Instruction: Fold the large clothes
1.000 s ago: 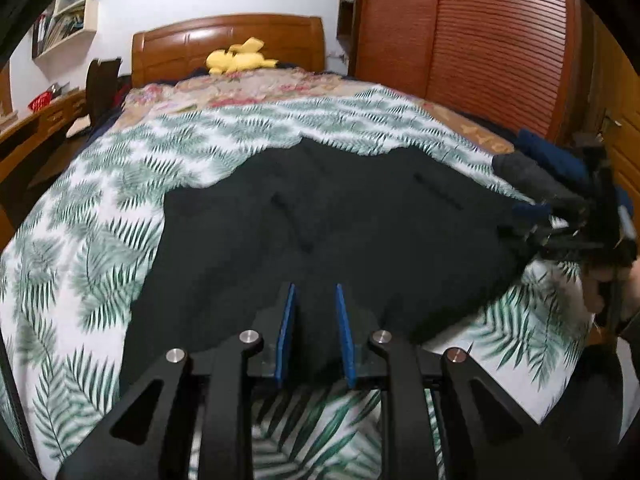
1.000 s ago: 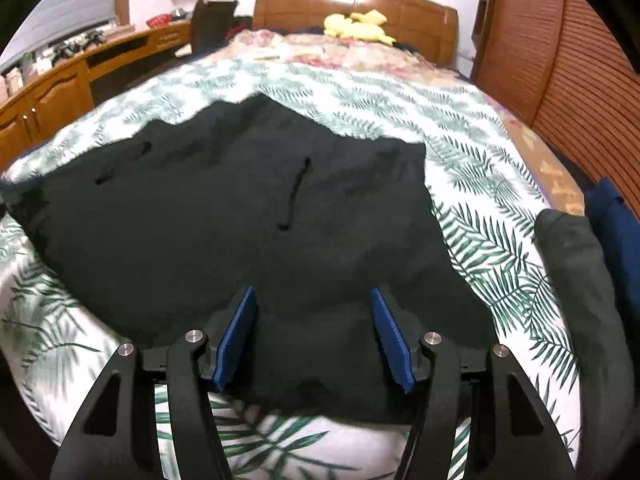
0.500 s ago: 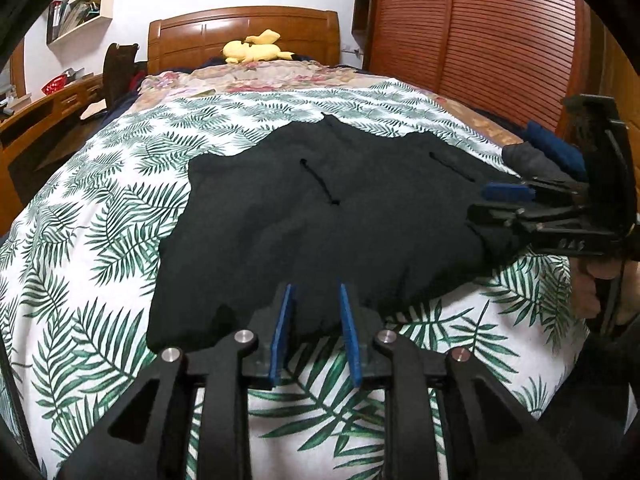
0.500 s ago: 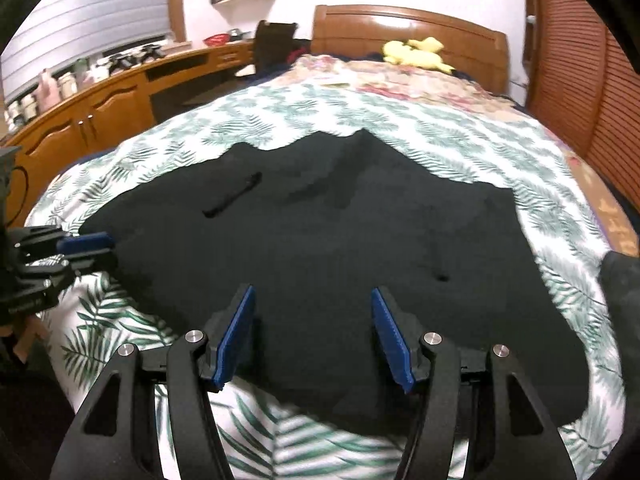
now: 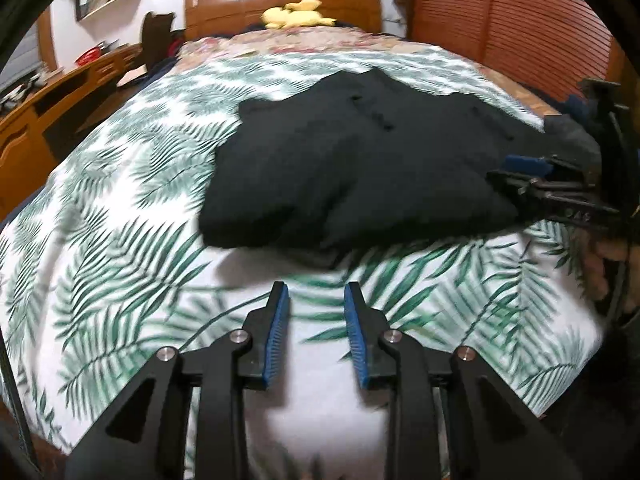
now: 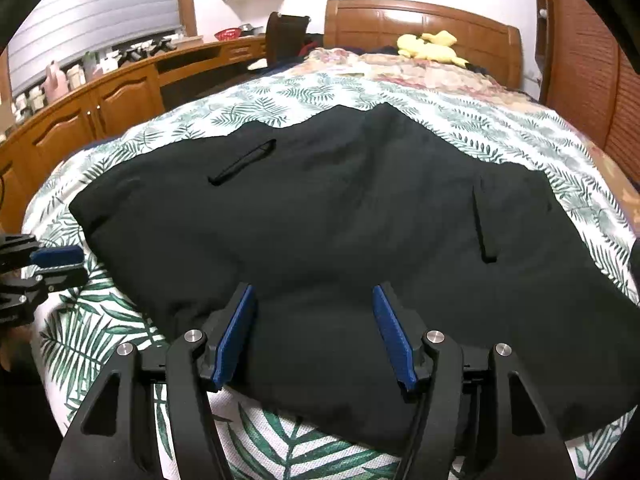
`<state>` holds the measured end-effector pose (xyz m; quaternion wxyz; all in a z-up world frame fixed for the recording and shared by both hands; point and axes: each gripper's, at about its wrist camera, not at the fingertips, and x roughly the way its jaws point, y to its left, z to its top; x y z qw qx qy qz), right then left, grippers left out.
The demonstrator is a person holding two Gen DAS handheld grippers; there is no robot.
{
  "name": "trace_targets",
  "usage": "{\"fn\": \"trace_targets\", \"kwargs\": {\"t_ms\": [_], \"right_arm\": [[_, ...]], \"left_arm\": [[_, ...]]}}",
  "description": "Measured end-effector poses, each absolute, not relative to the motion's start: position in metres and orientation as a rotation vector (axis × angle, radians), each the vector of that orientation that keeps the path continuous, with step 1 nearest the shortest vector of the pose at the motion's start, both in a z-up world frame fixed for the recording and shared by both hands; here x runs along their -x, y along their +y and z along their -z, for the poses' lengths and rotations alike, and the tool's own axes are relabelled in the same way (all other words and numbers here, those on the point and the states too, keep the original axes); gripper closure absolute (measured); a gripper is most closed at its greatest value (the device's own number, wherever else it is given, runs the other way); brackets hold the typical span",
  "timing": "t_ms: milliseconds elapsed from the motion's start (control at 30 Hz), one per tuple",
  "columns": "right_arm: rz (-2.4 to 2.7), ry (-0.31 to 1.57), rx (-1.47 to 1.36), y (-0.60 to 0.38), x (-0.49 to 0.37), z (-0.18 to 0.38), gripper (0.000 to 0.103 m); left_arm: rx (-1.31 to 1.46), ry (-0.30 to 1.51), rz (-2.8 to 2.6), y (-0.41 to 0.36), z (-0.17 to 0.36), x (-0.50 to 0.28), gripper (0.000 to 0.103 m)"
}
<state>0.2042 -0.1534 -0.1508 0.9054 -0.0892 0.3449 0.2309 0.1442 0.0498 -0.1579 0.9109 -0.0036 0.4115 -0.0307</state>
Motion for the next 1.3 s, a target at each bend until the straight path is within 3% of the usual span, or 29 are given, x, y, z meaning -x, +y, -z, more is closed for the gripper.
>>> {"fn": "trace_targets", "kwargs": {"t_ms": [367, 967, 1300], "right_arm": [[-0.474, 0.697, 0.219, -0.150, -0.198, 0.149, 0.040], [-0.475, 0.698, 0.220, -0.148, -0.198, 0.149, 0.040], [-0.483, 0.696, 0.232, -0.146, -0.195, 0.149, 0.040]], "left_arm": [[0.039, 0.866, -0.070, 0.083, 0.166, -0.143, 0.066], [0.075, 0.780, -0.013, 0.074, 0.119, -0.169, 0.066], [0.043, 0.898, -0.072, 0.078, 0.153, -0.205, 0.060]]}}
